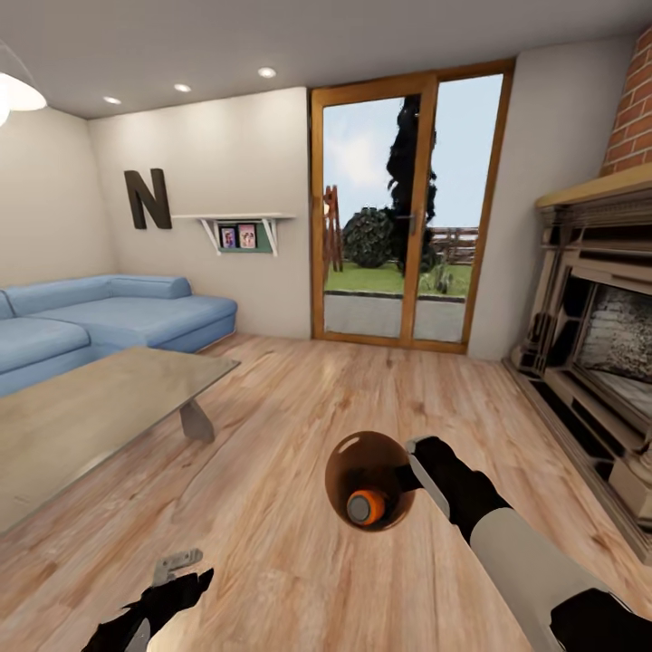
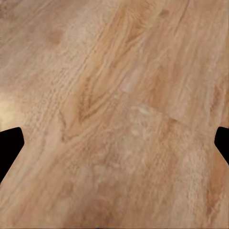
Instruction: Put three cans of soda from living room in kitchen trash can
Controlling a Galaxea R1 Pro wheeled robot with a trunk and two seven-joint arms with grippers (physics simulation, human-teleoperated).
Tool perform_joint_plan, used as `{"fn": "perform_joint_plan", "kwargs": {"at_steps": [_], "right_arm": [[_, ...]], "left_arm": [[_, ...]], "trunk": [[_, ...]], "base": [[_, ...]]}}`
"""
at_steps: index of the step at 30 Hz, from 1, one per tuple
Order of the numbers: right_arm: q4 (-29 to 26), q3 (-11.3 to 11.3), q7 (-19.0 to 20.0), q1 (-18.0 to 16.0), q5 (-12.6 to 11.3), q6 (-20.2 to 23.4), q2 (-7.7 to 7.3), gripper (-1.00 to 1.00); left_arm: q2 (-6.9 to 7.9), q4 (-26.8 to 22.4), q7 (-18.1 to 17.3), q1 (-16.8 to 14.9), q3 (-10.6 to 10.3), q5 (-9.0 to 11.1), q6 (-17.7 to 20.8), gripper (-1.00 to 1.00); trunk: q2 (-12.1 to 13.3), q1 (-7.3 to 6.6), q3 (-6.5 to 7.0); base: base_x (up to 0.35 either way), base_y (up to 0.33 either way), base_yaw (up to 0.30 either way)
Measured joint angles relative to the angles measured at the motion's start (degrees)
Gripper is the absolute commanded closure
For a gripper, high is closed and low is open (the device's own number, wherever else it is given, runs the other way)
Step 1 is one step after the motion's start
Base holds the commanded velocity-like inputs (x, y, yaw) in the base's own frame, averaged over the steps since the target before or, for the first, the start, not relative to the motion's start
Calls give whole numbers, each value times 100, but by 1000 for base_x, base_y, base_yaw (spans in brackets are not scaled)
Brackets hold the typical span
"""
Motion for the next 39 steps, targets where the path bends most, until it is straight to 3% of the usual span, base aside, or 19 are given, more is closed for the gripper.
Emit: {"fn": "perform_joint_plan", "kwargs": {"at_steps": [1, 2, 3, 7, 9, 19, 28, 36, 39], "right_arm": [[2, 2, 0, 0, 2, 1, 1, 100], [4, 5, 4, 0, 7, 2, 4, 100], [4, 6, 8, 0, 3, 1, 6, 100], [4, 2, 14, 0, 5, 1, 3, 100], [4, 5, 14, -1, 35, 5, 5, 100], [4, -1, 18, 0, 7, 1, -1, 100], [-6, -17, 22, -1, 7, 2, -6, 100], [-36, -98, 24, -11, -51, 5, -70, 100], [-42, -99, 20, -15, -48, 23, -67, 100]], "left_arm": [[2, 35, 28, -70, -2, 0, 102, -100], [6, 214, 101, -364, -9, 5, 603, -100], [6, 315, 159, -503, -12, 3, 846, -100], [-8, 448, 399, -639, -22, -3, 1117, -100], [-37, 512, 716, -701, -24, -6, 1242, -100], [-66, 543, 934, -721, -17, -7, 1289, -100], [-69, 545, 943, -715, -47, -8, 1290, -100], [-83, 545, 958, -714, -415, -6, 1257, -100], [-89, 545, 960, -714, -463, -7, 1243, -100]], "trunk": [[0, 0, 0], [0, 0, 1], [0, 0, 0], [0, 0, 0], [0, 0, 0], [0, 0, 0], [-11, 24, -199], [-22, 44, -376], [-26, 52, -443]], "base": [[313, 0, 0], [292, 0, 0], [275, 0, 0], [191, 0, 0], [45, 0, 0], [10, 0, 0], [0, 0, 0], [0, 0, 0], [0, 0, 0]]}}
